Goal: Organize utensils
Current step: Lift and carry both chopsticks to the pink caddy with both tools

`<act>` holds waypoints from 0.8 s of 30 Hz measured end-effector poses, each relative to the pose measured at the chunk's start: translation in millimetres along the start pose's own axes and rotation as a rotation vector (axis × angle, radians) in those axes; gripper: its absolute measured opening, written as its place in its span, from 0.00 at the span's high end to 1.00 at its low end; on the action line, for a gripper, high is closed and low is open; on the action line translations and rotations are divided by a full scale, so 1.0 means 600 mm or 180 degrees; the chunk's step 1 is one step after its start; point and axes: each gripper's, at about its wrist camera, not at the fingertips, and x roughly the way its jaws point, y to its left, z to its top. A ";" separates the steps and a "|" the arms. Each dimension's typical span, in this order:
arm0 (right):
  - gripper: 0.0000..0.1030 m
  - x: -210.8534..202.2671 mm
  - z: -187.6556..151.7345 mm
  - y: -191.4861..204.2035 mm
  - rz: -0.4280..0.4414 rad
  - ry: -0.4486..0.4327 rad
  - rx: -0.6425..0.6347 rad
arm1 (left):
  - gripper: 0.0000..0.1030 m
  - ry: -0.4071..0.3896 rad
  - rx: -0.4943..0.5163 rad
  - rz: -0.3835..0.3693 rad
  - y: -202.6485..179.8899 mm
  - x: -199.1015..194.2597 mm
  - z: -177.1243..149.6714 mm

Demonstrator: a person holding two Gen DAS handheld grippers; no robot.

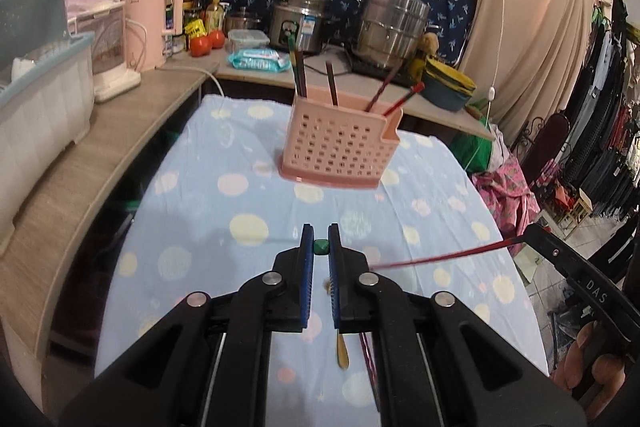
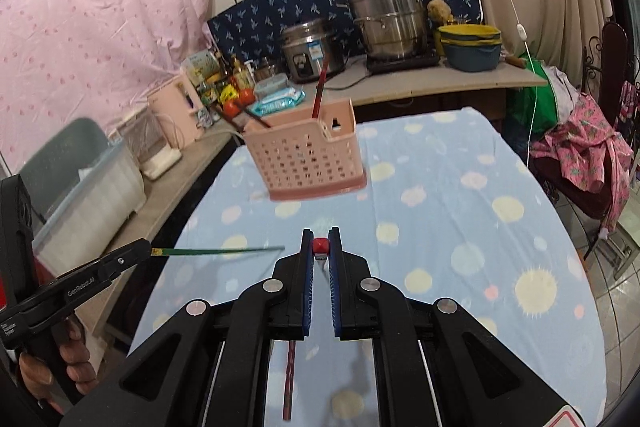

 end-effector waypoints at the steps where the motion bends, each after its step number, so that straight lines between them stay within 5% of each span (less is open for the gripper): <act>1: 0.93 0.001 0.007 -0.001 0.0004 -0.0020 0.0009 | 0.93 -0.0022 0.0001 0.0006 0.001 0.001 0.008; 13: 0.93 0.033 0.111 -0.025 0.0001 -0.0295 0.0152 | 0.93 -0.0383 0.0025 0.0072 -0.001 0.019 0.128; 24: 0.93 0.057 0.237 -0.035 -0.0025 -0.0716 0.0212 | 0.93 -0.0889 0.0082 -0.0110 -0.052 0.025 0.278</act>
